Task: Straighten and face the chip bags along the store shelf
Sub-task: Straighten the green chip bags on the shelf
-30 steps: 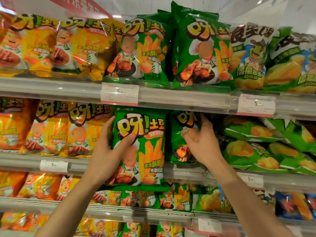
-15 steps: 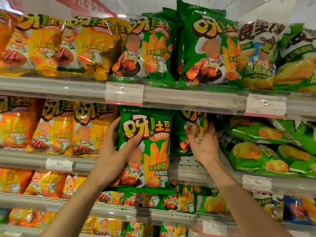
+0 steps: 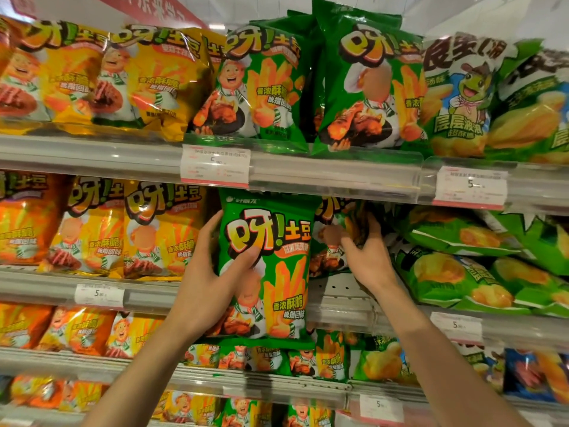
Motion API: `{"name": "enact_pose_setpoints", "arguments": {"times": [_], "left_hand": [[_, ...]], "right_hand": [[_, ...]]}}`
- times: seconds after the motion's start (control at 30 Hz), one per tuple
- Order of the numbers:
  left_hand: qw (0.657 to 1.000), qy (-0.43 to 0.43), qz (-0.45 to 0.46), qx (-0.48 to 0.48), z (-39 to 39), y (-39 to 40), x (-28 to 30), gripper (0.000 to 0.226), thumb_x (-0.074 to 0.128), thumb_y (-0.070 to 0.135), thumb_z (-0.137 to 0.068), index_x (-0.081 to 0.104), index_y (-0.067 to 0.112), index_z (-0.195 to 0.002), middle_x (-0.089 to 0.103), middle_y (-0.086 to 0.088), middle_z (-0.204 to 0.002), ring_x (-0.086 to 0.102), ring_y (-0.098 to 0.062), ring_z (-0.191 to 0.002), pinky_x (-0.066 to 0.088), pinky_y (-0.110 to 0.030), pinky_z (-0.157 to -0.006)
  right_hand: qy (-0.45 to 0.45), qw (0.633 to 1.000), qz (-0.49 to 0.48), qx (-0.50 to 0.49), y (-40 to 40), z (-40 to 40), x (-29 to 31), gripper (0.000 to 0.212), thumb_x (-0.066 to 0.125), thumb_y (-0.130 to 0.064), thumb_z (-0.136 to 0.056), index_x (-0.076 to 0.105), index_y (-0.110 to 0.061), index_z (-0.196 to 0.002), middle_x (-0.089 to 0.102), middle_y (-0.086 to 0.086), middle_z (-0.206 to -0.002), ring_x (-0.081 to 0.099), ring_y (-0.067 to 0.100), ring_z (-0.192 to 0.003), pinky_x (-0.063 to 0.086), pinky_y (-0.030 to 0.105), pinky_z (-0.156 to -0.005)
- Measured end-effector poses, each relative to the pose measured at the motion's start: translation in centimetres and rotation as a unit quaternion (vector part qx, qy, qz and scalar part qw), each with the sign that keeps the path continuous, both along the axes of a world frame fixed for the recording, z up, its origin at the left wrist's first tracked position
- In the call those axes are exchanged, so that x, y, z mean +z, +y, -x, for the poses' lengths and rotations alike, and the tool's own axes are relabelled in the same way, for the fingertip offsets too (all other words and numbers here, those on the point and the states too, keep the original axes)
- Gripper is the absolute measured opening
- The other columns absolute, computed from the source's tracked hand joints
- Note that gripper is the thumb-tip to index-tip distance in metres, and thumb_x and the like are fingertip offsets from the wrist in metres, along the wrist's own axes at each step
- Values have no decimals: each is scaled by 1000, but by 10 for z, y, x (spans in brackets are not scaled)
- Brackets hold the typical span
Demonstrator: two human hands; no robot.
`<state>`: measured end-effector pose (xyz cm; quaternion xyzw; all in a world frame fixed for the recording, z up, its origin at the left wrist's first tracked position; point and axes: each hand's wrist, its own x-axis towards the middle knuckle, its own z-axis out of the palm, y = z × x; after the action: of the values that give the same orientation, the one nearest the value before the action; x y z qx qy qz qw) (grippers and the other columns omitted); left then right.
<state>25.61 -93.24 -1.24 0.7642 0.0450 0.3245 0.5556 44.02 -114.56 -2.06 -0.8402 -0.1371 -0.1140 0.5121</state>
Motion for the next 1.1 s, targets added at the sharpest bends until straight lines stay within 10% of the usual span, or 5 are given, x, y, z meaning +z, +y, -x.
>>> {"name": "enact_pose_setpoints", "arguments": {"times": [0.27,0.43,0.6,0.83,1.1], "left_hand": [[1000,5,-24,7,-24,-38,1,85,67,56,-81,24,45,-153,45,55,-120,44,29,-113,43,-19,-99],[994,48,-79,-56,-36,-46,10,87,54,75,-82,17,47,-156,30,44,-140,30,12,-134,34,-25,-111],[967,-52,-209,135,-48,-18,-3,66,54,58,-89,50,18,-141,48,-2,-139,40,-17,-132,41,-43,-108],[957,5,-244,154,-71,-9,-41,74,52,67,-89,32,27,-148,1,-9,-167,5,-29,-153,24,-47,-116],[945,-27,-287,153,-79,-2,-43,83,59,66,-86,30,27,-153,3,-8,-167,3,-24,-155,33,-44,-113]], "right_hand": [[56,984,-95,140,-6,77,10,72,52,-84,-78,41,-46,-138,60,-23,-123,57,-4,-116,45,33,-104],[70,976,-191,83,-6,60,9,32,67,-55,-88,58,-41,-116,72,-16,-113,66,3,-109,51,42,-103],[-7,983,-182,29,-2,29,31,31,55,-41,-101,52,-27,-128,60,-22,-106,58,-1,-99,41,10,-80],[-138,983,-69,-98,11,26,9,61,38,-46,-104,27,-15,-155,34,10,-155,34,27,-143,29,34,-114],[-187,973,126,-48,21,54,-25,109,42,-86,-78,-6,-30,-159,-9,-1,-168,5,23,-155,20,47,-123]]}}
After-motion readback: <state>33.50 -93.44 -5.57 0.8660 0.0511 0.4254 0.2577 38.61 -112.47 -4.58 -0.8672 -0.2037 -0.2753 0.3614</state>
